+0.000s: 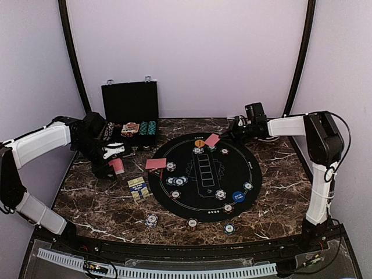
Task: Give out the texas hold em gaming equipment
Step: Pick up the poker card from the face-down deck piles.
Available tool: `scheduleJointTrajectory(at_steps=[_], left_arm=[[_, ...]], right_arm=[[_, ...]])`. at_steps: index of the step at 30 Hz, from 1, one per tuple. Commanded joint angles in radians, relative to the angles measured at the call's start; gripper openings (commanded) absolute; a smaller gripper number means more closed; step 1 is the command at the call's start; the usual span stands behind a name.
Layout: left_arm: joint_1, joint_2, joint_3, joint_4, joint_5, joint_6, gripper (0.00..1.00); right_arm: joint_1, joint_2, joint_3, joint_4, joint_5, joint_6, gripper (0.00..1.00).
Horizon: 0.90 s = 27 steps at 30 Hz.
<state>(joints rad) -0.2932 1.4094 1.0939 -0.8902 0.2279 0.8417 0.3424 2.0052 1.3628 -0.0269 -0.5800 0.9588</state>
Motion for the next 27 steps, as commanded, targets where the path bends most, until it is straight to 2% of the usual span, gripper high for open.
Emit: scheduleJointTrajectory(at_steps=[1,13,18,19,20,23,27], left_arm=[[-0.035,0.000,0.030,-0.019,0.012,-0.022,0.21],[-0.087,0.005,0.016,-0.006,-0.012,-0.035,0.20],[-0.110,0.007,0.013,0.006,-0.016,-0.053,0.20],[-0.116,0.006,0.012,0.009,-0.015,-0.055,0.19],[-0.119,0.004,0.010,0.014,-0.014,-0.060,0.19],[-0.137,0.002,0.006,0.018,-0.015,-0.071,0.19],[-0.153,0.002,0.007,0.014,-0.013,-0.077,0.19]], right_arm=[[-0.013,0.074,0.084,-0.046,0.007,-0.058,0.00],[-0.033,0.260,0.326,-0.165,0.000,-0.105,0.00],[-0.033,0.265,0.370,-0.231,0.038,-0.147,0.16],[-0.034,0.254,0.368,-0.238,0.054,-0.156,0.21],[-0.033,0.241,0.364,-0.244,0.073,-0.164,0.30],[-0.032,0.187,0.343,-0.265,0.119,-0.192,0.44],[-0.024,0.098,0.277,-0.261,0.167,-0.209,0.55]])
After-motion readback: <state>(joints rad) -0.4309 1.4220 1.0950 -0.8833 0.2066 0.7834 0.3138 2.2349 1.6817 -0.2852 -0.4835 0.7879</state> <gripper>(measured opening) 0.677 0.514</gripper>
